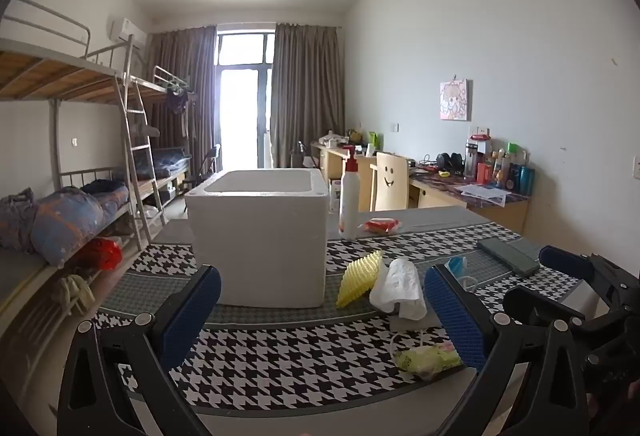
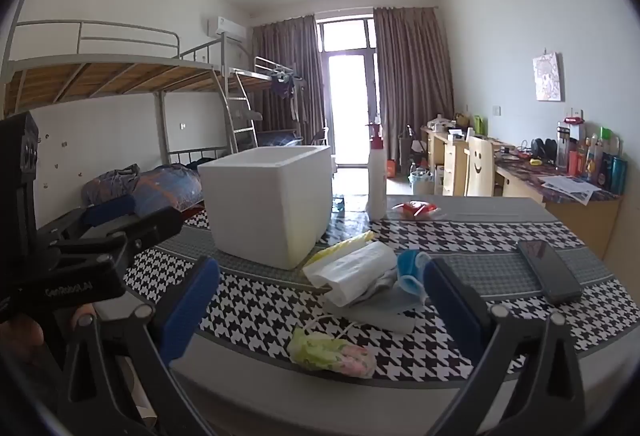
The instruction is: Organize soft objects
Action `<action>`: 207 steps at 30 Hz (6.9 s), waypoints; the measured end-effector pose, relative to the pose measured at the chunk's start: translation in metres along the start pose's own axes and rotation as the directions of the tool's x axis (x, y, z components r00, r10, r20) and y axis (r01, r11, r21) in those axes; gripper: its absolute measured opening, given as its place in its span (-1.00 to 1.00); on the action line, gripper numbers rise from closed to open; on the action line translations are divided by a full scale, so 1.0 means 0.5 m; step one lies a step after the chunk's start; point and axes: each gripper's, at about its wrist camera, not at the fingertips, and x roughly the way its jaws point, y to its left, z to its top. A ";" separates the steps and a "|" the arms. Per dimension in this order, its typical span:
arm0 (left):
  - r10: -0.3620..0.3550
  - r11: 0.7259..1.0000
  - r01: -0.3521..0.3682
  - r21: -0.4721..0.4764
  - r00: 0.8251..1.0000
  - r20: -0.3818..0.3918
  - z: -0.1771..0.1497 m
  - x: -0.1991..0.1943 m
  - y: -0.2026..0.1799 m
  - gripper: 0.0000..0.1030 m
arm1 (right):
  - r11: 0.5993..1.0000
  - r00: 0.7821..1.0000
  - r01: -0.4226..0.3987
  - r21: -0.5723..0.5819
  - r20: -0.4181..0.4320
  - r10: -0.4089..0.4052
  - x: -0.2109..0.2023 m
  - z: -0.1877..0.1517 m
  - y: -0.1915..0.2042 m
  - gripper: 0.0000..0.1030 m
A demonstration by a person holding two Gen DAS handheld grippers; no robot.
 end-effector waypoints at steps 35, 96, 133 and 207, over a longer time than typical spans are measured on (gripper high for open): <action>-0.009 1.000 0.008 -0.014 1.000 -0.028 0.001 0.006 0.013 0.98 | 1.000 1.000 -0.002 -0.006 0.000 0.002 0.001 -0.001 -0.003 1.00; -0.152 0.987 0.159 0.019 0.970 -0.191 -0.017 0.138 -0.006 0.98 | 0.996 0.991 0.085 0.024 -0.102 -0.082 0.082 -0.006 -0.066 1.00; -0.417 0.863 0.498 0.080 0.793 -0.444 -0.125 0.214 -0.129 0.98 | 0.989 0.978 0.126 0.080 -0.175 -0.111 0.110 -0.028 -0.150 1.00; -0.395 0.892 0.447 0.062 0.840 -0.373 -0.085 0.130 -0.033 -0.38 | 0.968 0.964 0.153 0.200 -0.247 -0.102 0.182 0.001 -0.185 -0.86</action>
